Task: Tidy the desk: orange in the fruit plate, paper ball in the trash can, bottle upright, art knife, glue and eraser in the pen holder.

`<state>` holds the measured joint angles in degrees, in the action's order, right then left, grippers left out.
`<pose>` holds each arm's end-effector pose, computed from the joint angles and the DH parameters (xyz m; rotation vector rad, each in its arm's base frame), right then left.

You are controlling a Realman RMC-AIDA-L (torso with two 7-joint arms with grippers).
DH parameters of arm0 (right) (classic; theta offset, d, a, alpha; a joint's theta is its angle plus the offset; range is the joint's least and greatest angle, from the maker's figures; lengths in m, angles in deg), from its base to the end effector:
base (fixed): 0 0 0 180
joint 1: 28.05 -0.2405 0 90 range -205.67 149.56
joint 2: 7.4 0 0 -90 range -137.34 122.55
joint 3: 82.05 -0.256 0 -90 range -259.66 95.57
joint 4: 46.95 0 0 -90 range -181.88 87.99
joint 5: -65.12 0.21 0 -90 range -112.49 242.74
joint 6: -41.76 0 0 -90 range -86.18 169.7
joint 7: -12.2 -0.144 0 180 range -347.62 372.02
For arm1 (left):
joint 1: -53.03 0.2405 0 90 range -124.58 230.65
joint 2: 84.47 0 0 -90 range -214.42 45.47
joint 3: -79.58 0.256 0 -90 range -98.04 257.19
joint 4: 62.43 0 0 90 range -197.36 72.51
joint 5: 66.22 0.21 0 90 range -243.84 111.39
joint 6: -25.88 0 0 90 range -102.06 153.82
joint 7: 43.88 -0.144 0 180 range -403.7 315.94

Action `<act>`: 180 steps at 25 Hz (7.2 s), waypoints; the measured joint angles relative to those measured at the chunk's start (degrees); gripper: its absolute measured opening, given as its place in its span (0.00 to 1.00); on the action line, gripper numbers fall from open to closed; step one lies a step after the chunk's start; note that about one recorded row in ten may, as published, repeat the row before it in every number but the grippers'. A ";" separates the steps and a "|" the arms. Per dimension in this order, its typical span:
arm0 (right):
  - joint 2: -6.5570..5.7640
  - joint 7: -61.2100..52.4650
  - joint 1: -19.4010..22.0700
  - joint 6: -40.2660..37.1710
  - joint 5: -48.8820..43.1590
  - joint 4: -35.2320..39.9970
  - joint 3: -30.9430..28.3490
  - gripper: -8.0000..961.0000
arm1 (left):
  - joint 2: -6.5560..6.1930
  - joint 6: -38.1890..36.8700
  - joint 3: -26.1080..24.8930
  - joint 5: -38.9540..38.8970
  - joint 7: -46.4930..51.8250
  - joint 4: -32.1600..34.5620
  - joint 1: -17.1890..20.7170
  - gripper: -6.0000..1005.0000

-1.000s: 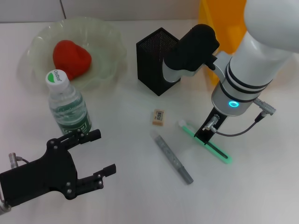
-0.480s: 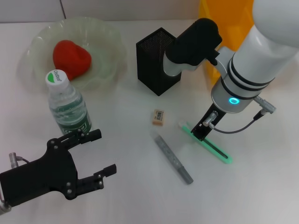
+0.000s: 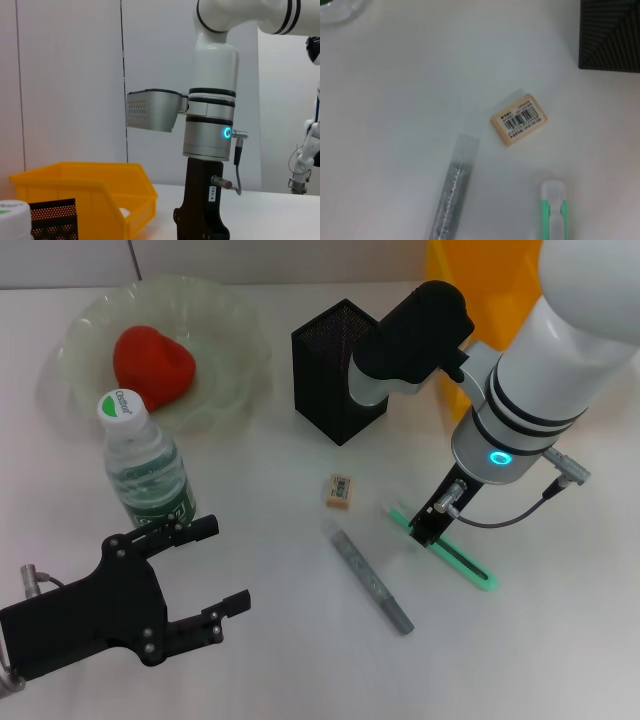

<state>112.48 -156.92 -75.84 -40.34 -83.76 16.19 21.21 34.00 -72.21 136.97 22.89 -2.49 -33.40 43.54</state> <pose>0.1421 0.3485 -0.0850 -2.5348 0.9111 -0.7990 -0.3065 0.2094 -0.0211 -2.5825 -0.1886 -0.9561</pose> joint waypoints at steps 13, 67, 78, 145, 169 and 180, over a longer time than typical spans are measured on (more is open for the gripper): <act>0.00 -0.05 -0.44 1.06 0.48 -2.57 1.31 0.24 | 0.00 0.00 -0.18 0.00 0.00 0.12 -0.25 0.78; -0.09 116.66 11.48 33.81 110.17 -31.93 -11.79 0.28 | 0.00 -0.33 0.08 0.00 0.00 -0.02 -0.52 0.78; -0.09 117.55 12.89 31.33 112.29 -33.44 -11.84 0.32 | 0.00 -0.43 0.03 0.00 0.00 -0.02 -0.44 0.78; 0.00 5.23 -9.49 15.73 10.45 -13.65 0.79 0.87 | 0.01 -1.67 0.06 -0.35 0.12 0.08 -1.13 0.78; 0.00 7.27 -9.25 18.16 10.48 -14.22 5.45 0.50 | 0.18 -1.66 0.09 -0.08 0.08 -0.02 -1.96 0.78; 0.00 8.54 -8.94 19.84 9.83 -13.42 6.16 0.50 | 0.18 -1.67 0.09 0.00 0.09 -0.02 -1.93 0.78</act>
<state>112.48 -148.38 -84.78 -20.50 -73.93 2.77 27.37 34.17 -73.87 137.05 22.90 -2.40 -33.43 41.61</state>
